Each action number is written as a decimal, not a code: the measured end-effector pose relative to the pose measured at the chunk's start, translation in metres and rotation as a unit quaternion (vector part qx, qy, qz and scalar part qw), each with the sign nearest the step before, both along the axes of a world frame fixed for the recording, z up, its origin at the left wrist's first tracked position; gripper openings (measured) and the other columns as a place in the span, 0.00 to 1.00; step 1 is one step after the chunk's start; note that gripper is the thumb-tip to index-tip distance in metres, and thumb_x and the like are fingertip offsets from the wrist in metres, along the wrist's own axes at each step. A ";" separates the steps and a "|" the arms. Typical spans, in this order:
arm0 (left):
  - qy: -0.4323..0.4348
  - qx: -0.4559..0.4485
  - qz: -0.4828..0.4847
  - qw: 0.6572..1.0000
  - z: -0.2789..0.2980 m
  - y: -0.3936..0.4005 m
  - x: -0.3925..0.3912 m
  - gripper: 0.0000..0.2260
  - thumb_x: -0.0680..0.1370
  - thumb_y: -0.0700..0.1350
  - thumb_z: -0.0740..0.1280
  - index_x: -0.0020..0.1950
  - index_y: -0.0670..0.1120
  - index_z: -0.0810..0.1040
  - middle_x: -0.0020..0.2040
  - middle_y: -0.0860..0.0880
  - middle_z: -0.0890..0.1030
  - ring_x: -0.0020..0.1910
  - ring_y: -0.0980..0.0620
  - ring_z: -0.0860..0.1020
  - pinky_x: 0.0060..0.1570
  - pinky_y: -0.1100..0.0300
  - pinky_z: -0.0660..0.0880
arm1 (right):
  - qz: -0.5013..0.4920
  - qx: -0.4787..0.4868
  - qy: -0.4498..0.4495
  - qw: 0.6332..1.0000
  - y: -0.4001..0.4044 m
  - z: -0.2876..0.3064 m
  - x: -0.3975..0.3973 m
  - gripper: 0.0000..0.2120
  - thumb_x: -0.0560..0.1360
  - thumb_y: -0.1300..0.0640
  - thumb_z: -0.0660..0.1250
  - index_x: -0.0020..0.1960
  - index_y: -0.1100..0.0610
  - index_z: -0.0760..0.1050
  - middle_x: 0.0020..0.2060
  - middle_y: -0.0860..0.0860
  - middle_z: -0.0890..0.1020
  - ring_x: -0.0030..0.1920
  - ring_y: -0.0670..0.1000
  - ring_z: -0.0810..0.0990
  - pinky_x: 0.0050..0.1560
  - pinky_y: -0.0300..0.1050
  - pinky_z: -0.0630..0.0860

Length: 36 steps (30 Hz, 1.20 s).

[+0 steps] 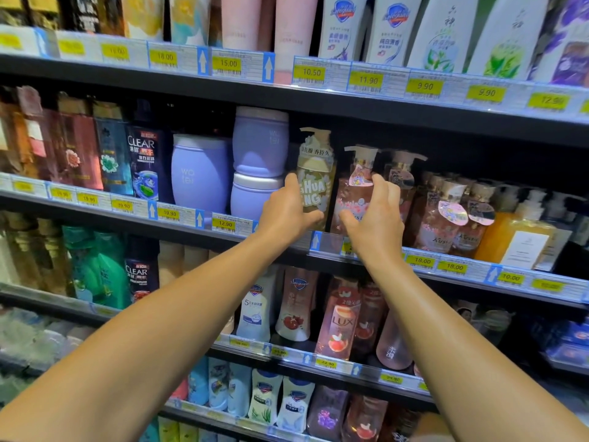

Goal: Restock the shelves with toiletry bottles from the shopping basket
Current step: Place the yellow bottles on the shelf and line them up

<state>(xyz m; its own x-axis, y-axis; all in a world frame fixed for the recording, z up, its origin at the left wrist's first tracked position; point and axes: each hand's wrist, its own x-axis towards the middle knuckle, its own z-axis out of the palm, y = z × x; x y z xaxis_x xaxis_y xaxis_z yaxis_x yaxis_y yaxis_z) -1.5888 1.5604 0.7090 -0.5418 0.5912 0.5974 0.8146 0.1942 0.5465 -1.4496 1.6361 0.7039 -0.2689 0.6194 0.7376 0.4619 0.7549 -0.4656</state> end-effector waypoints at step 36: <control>0.056 0.136 -0.028 0.989 0.007 -0.029 0.039 0.22 0.71 0.48 0.72 0.63 0.49 0.73 0.51 0.50 0.78 0.45 0.47 0.78 0.46 0.52 0.75 | -0.019 0.101 0.124 0.987 0.005 0.014 0.072 0.22 0.71 0.56 0.70 0.63 0.58 0.73 0.58 0.54 0.75 0.59 0.54 0.73 0.59 0.46 0.69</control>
